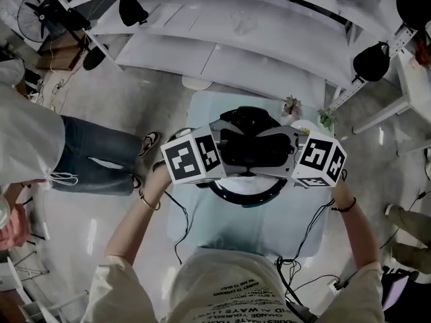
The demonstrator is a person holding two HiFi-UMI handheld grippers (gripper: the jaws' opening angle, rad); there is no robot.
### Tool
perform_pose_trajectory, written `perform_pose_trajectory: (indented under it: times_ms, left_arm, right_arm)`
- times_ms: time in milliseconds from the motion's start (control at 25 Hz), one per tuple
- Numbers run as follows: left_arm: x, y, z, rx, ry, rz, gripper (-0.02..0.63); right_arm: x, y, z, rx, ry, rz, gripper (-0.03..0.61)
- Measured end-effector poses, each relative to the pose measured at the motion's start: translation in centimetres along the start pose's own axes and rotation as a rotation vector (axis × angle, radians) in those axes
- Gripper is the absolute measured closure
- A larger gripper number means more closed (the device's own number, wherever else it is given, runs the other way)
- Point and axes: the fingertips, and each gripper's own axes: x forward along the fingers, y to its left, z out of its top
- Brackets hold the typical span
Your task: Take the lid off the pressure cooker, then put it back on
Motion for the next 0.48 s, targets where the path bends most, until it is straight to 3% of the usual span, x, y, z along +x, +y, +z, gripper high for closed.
perform_pose_trajectory:
  times_ms: [480]
  left_arm:
    - [-0.21, 0.17, -0.05, -0.011, -0.059, 0.047, 0.321]
  right_arm:
    - [-0.04, -0.15, 0.02, -0.004, -0.009, -0.043, 0.301]
